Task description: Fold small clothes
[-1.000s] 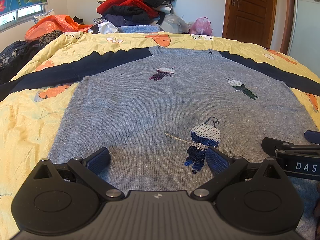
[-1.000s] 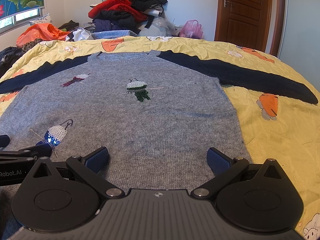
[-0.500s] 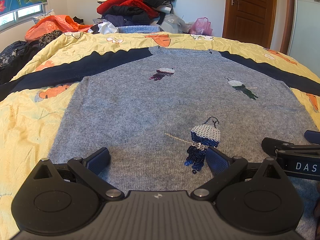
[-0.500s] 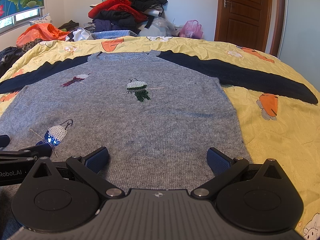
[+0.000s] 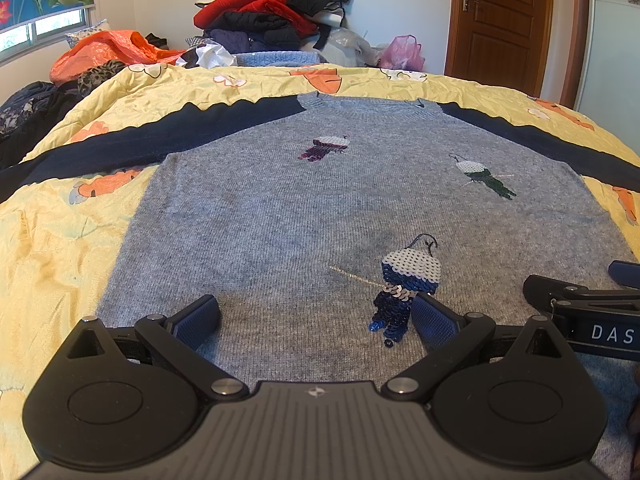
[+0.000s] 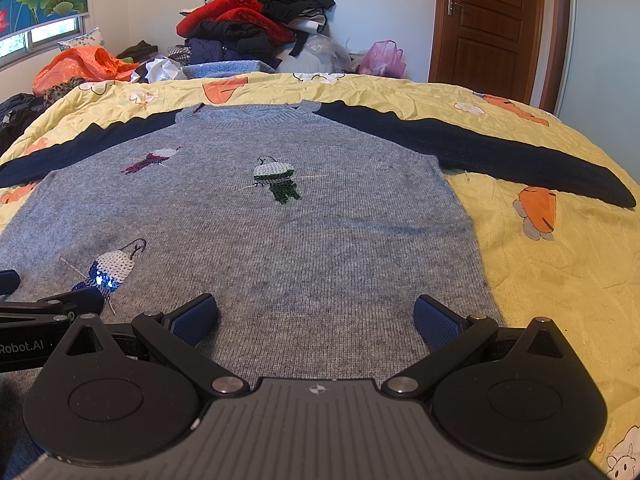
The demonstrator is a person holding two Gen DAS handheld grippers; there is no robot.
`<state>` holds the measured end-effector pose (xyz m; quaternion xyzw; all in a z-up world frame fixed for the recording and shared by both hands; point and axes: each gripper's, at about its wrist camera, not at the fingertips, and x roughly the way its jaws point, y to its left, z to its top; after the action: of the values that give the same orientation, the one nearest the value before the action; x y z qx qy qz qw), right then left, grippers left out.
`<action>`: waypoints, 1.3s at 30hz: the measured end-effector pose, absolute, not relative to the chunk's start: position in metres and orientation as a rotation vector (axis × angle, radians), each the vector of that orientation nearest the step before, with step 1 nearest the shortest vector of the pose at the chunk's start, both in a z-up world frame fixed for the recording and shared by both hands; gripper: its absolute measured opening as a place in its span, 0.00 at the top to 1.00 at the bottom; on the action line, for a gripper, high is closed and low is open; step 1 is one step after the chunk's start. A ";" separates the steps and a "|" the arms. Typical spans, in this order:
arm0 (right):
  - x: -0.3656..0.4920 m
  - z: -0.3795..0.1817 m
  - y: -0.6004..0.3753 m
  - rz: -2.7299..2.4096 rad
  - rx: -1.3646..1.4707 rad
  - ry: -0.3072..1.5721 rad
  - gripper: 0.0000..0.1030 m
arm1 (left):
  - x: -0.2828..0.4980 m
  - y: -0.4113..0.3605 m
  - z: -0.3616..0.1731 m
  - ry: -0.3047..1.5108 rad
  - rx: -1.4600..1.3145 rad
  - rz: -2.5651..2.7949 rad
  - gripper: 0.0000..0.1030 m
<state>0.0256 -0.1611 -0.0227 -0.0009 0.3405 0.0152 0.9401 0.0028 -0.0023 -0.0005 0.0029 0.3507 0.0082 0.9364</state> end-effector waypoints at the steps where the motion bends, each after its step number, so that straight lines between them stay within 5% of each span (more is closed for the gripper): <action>1: 0.026 -0.023 -0.161 0.031 -0.002 0.695 0.00 | 0.003 -0.002 -0.001 0.717 0.006 0.017 0.00; 39: 0.032 -0.001 -0.199 0.159 0.109 0.690 0.00 | 0.002 -0.003 0.000 0.716 0.006 0.015 0.00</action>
<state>0.0316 -0.1988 -0.0006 0.0536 0.3377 0.0776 0.9365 0.0019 -0.0027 0.0000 0.0029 0.3503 0.0074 0.9366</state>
